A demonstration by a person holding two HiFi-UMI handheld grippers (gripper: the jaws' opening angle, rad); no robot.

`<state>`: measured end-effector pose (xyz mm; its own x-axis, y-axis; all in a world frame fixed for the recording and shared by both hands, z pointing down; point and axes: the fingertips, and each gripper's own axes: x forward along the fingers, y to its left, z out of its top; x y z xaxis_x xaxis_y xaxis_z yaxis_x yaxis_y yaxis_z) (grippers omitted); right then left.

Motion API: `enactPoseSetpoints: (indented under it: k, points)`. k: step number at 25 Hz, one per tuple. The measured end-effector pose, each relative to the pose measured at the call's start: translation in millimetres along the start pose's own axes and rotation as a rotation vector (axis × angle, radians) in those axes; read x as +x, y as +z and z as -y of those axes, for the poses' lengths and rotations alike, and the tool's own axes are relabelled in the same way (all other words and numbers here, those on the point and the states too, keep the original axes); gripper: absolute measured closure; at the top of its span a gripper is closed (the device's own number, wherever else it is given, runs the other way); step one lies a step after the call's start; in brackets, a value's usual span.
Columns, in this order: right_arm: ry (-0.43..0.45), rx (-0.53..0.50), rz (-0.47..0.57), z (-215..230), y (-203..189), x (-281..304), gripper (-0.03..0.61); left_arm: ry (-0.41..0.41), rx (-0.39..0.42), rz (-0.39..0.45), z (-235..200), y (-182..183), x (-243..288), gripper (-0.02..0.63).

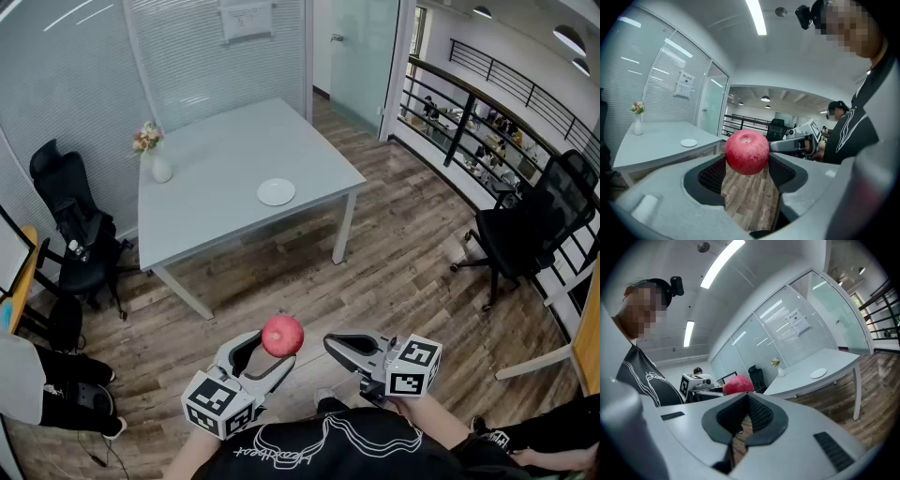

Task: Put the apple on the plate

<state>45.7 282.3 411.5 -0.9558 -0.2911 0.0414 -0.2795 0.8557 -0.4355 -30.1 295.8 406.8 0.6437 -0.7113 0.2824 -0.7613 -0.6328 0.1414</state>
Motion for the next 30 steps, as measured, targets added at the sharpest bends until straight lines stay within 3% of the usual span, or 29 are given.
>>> enactPoseSetpoints:
  k: [13,21,30]
  points:
    - [0.019,0.029,-0.002,29.9,11.2,9.0,0.569,0.038,-0.010,-0.007,-16.5,4.0,18.7,0.322]
    - [0.024,0.045,0.002,70.3,31.2,5.5,0.569,0.042,0.007,-0.003,-27.3,21.6,55.7,0.322]
    - [0.029,-0.014,0.021,117.0,70.5,-12.3,0.569,0.053,0.041,0.032,-36.2,50.1,111.1,0.322]
